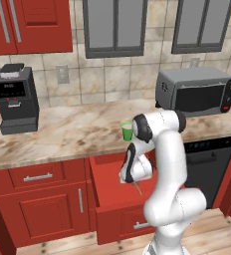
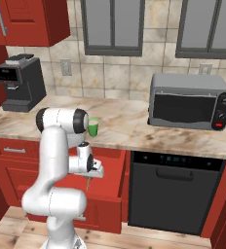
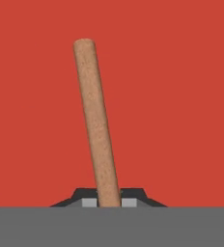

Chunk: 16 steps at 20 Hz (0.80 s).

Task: Pick up the straw from the left drawer and put it inside the smoothie cup.

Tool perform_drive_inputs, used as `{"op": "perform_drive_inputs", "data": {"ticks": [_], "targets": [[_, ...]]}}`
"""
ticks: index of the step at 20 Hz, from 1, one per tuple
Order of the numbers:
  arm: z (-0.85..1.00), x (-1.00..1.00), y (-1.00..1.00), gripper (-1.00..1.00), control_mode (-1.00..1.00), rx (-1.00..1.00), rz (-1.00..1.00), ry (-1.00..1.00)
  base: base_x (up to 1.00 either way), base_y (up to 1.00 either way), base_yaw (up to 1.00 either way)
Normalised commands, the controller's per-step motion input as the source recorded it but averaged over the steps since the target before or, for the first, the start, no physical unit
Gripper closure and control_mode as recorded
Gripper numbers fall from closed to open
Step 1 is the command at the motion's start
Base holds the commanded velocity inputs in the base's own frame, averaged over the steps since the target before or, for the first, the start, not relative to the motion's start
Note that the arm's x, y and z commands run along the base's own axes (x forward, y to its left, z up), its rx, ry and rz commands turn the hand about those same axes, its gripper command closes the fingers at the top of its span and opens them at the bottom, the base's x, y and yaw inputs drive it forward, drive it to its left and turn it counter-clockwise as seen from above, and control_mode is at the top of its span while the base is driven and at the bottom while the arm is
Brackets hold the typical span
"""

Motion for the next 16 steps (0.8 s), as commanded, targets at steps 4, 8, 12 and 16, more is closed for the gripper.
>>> {"op": "perform_drive_inputs", "data": {"ticks": [4, 8, 12, 16], "targets": [[0.88, -0.14, -0.05, 1.0, -1.0, 0.02, 0.05, -0.01, 0.0, 0.0, 0.0], [1.0, -0.21, 0.0, 1.0, -1.0, 0.0, 0.07, -0.07, 0.0, 0.0, 0.0], [1.0, -0.21, 0.0, 1.0, -1.0, 0.0, 0.08, -0.18, 0.0, 0.0, 0.0], [1.0, -0.16, -0.03, 1.0, -1.0, 0.0, 0.11, -0.29, 0.0, 0.0, 0.0]]}}
